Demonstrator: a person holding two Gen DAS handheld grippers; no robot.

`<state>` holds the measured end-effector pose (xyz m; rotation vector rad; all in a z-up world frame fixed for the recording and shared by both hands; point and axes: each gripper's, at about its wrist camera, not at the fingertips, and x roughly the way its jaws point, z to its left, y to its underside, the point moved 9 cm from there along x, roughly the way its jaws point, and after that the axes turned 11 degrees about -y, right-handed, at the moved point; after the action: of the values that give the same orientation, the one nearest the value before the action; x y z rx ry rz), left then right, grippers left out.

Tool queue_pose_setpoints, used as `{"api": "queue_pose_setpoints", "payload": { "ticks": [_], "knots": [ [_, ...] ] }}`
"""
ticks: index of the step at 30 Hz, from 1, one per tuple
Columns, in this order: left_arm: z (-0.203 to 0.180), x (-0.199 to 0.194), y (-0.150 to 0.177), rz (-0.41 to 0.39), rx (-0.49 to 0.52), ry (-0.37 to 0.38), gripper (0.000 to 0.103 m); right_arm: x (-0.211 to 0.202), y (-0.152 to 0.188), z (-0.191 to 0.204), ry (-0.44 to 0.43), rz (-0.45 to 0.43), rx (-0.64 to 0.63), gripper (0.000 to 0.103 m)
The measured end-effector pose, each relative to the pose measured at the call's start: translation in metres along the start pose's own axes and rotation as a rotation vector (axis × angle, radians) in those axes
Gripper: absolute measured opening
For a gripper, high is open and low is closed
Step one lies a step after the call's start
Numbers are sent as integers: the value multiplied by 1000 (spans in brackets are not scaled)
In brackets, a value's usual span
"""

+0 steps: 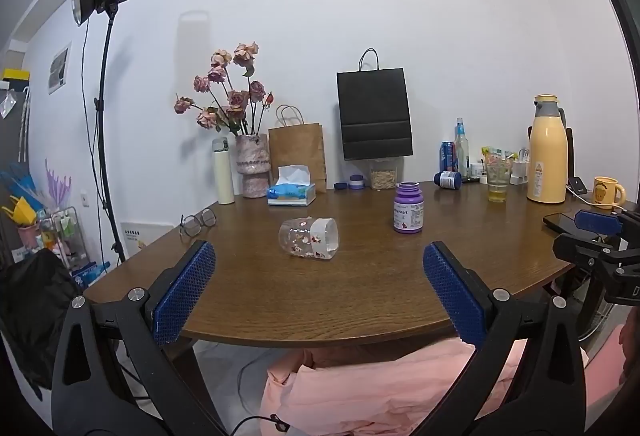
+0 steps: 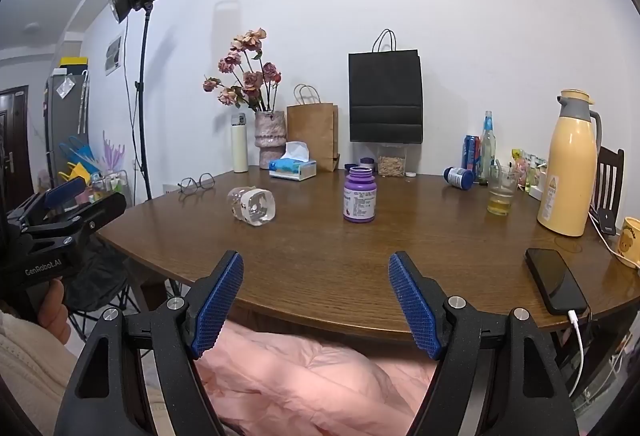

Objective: Flip cup upright

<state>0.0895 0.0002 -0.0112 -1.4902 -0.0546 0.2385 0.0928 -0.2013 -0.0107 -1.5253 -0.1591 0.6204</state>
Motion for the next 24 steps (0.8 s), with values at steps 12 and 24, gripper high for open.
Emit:
{"api": "queue_pose_setpoints", "payload": {
  "ticks": [12,24],
  "knots": [
    [2,0,-6,-6,2,3,103,2,1,0,0,3,0,80],
    [2,-2,-6,-8,4,4,103,2,1,-1,1,4,2,80]
  ]
}}
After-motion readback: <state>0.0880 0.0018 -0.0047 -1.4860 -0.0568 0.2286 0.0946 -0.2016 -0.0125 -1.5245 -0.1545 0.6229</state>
